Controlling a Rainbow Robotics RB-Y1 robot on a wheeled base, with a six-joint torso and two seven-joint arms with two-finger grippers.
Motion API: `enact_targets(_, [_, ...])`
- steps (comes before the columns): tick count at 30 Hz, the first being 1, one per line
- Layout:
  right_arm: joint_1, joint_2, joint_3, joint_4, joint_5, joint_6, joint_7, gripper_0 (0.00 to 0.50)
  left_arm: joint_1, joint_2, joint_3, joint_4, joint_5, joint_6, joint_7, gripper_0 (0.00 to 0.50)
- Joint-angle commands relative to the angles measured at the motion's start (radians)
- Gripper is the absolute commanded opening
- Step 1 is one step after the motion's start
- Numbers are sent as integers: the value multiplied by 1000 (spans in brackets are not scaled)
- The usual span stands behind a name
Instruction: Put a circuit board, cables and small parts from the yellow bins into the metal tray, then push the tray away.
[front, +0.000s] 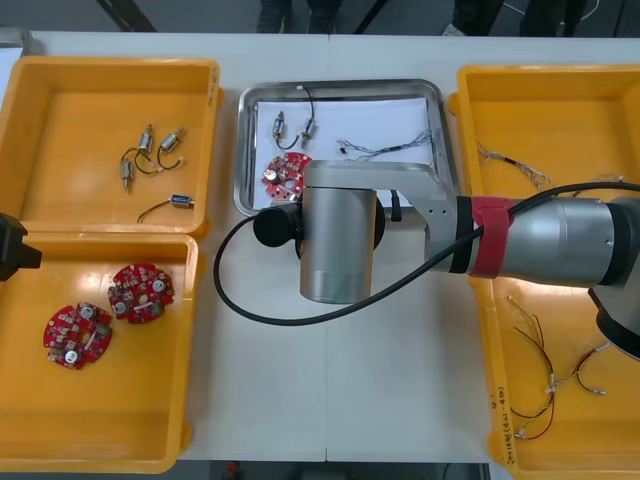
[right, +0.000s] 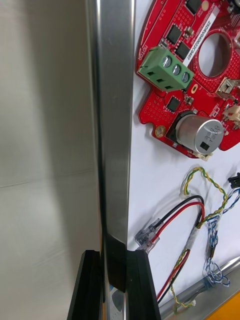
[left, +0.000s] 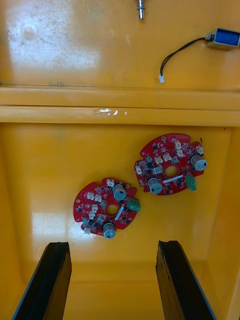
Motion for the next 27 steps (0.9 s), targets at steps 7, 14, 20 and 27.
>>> enact_targets(7, [-84,39,-4,67,-5,-40,64,0,15,44,30,-27,7,6,-81,500])
enact_targets(14, [-102,45,-9,111,-5,-69,84,0,15,44,30,-27,7,6,-81,500])
enact_targets(20, [-119,51,-19,162,-5,-100,94,0,15,44,30,-27,7,6,-81,500])
enact_targets(27, [-122,62,-61,218,-5,-131,101,0,15,44,30,-27,7,6,-81,500])
